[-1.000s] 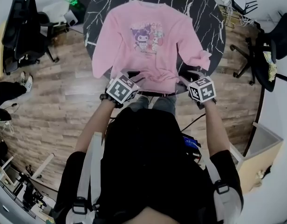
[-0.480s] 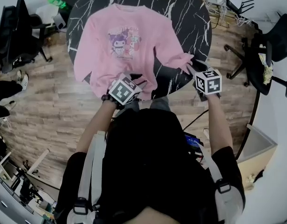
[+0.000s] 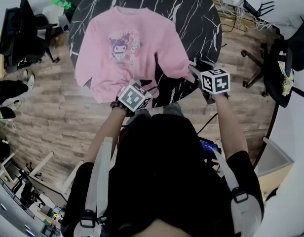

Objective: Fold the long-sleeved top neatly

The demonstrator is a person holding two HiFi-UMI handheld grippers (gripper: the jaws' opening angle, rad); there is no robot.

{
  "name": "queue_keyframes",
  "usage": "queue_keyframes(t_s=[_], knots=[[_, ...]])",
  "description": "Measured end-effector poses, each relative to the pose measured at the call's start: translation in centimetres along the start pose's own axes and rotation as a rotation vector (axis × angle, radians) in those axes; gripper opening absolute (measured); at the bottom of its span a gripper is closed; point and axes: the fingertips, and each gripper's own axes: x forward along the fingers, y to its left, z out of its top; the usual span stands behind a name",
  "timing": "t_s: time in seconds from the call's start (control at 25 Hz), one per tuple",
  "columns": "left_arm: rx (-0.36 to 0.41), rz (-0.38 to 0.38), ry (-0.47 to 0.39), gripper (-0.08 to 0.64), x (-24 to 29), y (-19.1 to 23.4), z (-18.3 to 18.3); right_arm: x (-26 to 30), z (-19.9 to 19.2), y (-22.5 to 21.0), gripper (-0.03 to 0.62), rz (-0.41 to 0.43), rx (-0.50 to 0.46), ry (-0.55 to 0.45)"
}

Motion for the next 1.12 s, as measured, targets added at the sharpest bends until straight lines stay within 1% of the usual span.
queue_keyframes(t_s=[0.12, 0.2, 0.24, 0.32, 0.36, 0.44, 0.68, 0.84, 1.04, 1.12], knots=[[0.014, 0.002, 0.005, 0.144, -0.2, 0.0, 0.1, 1.0, -1.2, 1.1, 0.207, 0.034, 0.011, 0.043], [0.028, -0.009, 0.01, 0.144, -0.2, 0.0, -0.3, 1.3, -2.0, 1.8, 0.136, 0.037, 0.018, 0.055], [0.038, -0.017, 0.013, 0.144, -0.2, 0.0, -0.6, 1.2, -2.3, 2.0, 0.096, 0.021, 0.017, 0.052], [0.062, -0.033, 0.024, 0.144, -0.3, 0.0, -1.3, 0.6, -3.0, 2.4, 0.052, -0.029, 0.009, 0.034], [0.075, -0.044, 0.033, 0.144, -0.3, -0.1, -1.7, 0.3, -3.4, 2.6, 0.041, -0.052, 0.009, 0.024], [0.103, -0.067, 0.049, 0.144, -0.3, -0.4, -2.6, -0.6, -4.6, 2.9, 0.041, -0.088, 0.034, 0.009], [0.204, -0.134, 0.096, 0.144, 0.0, -1.3, -5.0, -3.2, -8.7, 3.4, 0.041, -0.213, 0.156, -0.03], [0.266, -0.164, 0.109, 0.144, -0.3, -2.1, -6.1, -4.8, -11.6, 4.0, 0.043, -0.289, 0.204, -0.046], [0.326, -0.176, 0.117, 0.144, -1.1, -2.4, -7.2, -5.7, -15.1, 5.9, 0.046, -0.339, 0.277, -0.068], [0.346, -0.179, 0.117, 0.144, -1.4, -2.5, -7.3, -5.8, -16.1, 6.9, 0.065, -0.343, 0.301, -0.075]])
